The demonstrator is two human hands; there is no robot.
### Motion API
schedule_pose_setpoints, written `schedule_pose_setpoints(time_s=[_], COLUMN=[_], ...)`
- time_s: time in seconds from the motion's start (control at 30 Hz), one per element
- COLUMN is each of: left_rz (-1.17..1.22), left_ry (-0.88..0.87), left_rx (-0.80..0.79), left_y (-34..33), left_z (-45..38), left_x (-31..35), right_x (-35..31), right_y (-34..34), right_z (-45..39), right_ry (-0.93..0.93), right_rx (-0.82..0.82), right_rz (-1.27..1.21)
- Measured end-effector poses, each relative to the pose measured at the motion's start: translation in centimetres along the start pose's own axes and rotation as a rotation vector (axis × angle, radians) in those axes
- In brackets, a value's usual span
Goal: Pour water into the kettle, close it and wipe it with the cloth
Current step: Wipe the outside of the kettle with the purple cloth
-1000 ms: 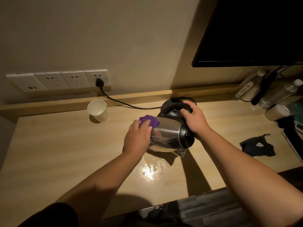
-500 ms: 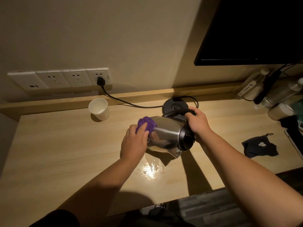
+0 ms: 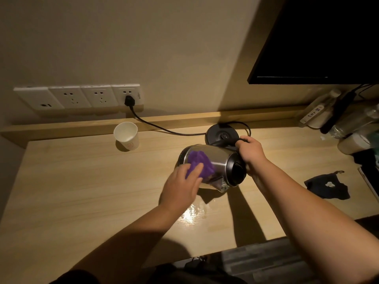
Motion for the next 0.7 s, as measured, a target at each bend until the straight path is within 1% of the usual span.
schedule_pose_setpoints(time_s=[0.07,0.1,0.17,0.23,0.3,0.4,0.5,0.6,0.7], left_rz=[-0.035,-0.054,-0.055,-0.022,0.007,0.025,0.002,-0.019,-0.074], left_ry=[0.154,0.192,0.224,0.223,0.154,-0.034,-0.162,-0.221,-0.196], left_rx=[-0.052,-0.075,-0.089,-0.067,-0.035,-0.024,-0.023,-0.037,-0.112], left_y=[-0.1,-0.3,-0.5,-0.4,-0.2,-0.5,-0.7,-1.0,-1.7], left_z=[0.4,0.5,0.5,0.3,0.0,-0.2,0.3,1.8,3.2], left_x=[-2.5,-3.4,-3.9,-3.2,-1.3,1.9,2.5,1.2,-0.4], right_x=[0.0,0.0,-0.1,0.0,-0.1,-0.3,-0.3,-0.1,0.3], right_y=[0.3,0.3,0.3,0.2,0.1,-0.1,-0.2,0.2,0.6], right_z=[-0.3,-0.5,-0.6,-0.7,-0.9,-0.9,-0.8,-1.0,-1.2], right_ry=[-0.016,-0.015,-0.01,-0.012,-0.011,0.0,0.001,-0.007,-0.036], right_rx=[0.034,0.044,0.054,0.071,0.075,0.05,0.037,0.04,0.047], right_rz=[-0.026,-0.026,-0.028,-0.029,-0.026,0.011,0.019,-0.006,-0.032])
Point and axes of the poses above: each hand's wrist, its own z-axis away from the middle knuckle, its own y-axis out of the back of the hand, x = y × z, the point moved 4 cm from there along -z, towards the middle knuckle, and after that the axes turned 2 degrees about x, right-handed, at the moved point
